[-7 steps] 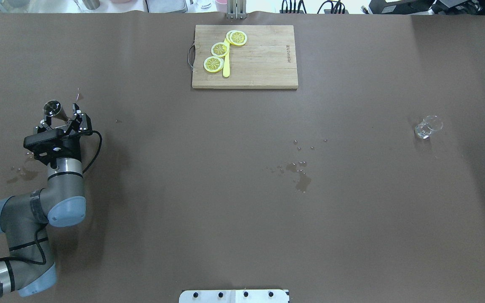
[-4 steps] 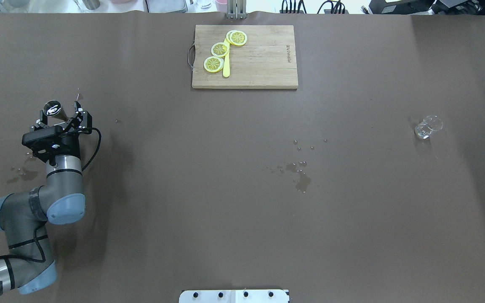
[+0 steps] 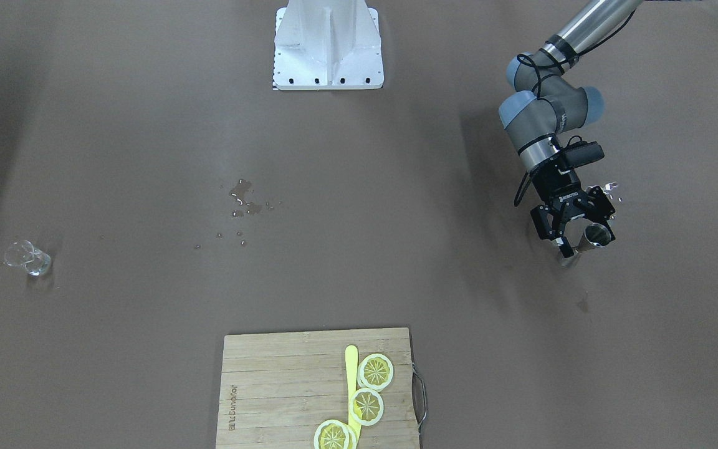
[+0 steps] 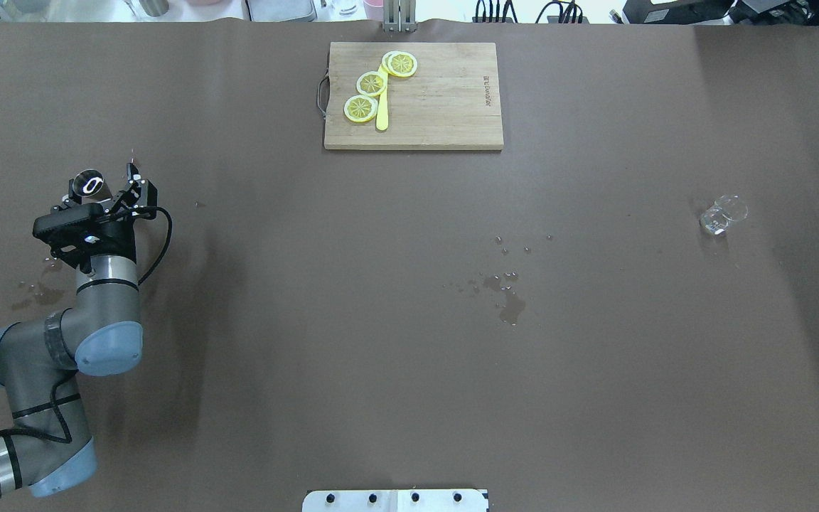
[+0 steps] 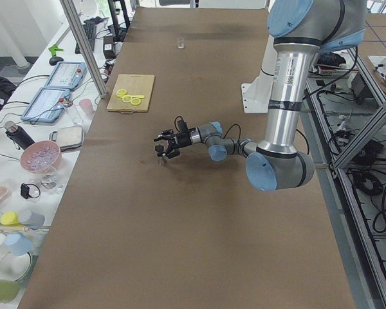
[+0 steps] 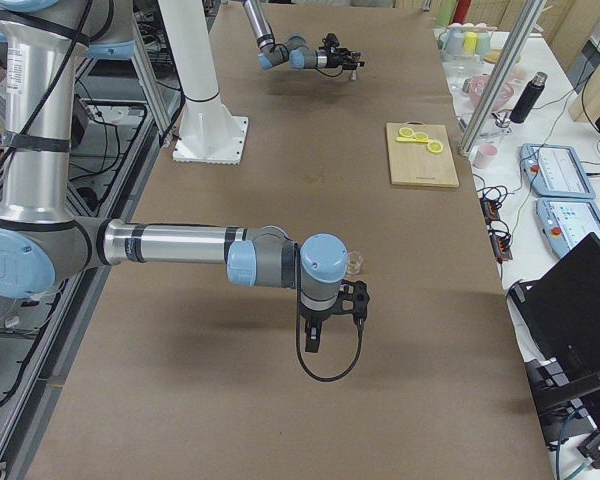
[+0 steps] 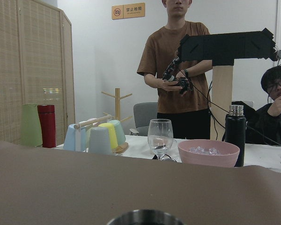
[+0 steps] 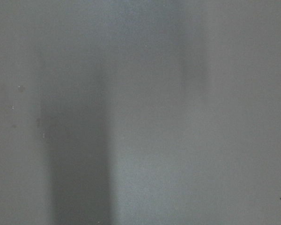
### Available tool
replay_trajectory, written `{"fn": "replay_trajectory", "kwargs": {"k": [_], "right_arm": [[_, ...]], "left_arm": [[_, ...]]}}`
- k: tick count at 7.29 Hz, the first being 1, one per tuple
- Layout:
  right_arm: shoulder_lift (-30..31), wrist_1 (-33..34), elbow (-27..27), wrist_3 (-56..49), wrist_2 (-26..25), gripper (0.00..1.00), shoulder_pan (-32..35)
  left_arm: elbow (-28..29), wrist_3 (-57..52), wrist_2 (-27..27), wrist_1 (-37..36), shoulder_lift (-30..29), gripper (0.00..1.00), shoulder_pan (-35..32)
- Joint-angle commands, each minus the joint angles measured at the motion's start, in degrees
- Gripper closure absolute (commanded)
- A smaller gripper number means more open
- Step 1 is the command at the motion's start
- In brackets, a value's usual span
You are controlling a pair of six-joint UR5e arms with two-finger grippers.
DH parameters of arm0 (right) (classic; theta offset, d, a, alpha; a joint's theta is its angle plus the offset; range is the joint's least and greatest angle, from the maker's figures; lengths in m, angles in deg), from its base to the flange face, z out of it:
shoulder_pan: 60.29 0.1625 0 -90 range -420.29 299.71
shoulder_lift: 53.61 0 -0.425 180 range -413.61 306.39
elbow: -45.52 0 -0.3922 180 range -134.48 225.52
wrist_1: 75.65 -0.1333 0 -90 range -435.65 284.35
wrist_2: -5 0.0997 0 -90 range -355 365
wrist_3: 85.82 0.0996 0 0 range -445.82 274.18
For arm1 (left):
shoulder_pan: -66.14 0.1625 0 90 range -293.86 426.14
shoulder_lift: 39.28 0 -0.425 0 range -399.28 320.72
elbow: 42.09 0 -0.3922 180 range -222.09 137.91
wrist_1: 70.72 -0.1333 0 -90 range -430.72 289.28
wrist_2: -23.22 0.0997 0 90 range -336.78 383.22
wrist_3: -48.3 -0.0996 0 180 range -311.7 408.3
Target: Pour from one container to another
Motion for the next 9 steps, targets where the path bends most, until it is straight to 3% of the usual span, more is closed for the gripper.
{"fn": "replay_trajectory", "kwargs": {"k": [1,4,7,9], "right_arm": [[-0.24,0.02,0.69,-0.03,0.17,0.0,0.0],[-0.41,0.02,0.69,-0.03,0.17,0.0,0.0],[-0.41,0.02,0.69,-0.03,0.17,0.0,0.0],[-0.15,0.1,1.66,-0.03,0.17,0.0,0.0]], "left_arm": [[-3.07,-1.46,-0.77,-0.28,1.85,0.03,-0.28],[-7.03,-1.99,-1.39,-0.63,5.72,0.03,-0.28],[-16.33,-5.58,-6.21,-3.18,10.91,0.03,-0.54],[-19.42,-7.79,-11.04,-4.06,11.44,0.03,-1.25]]}}
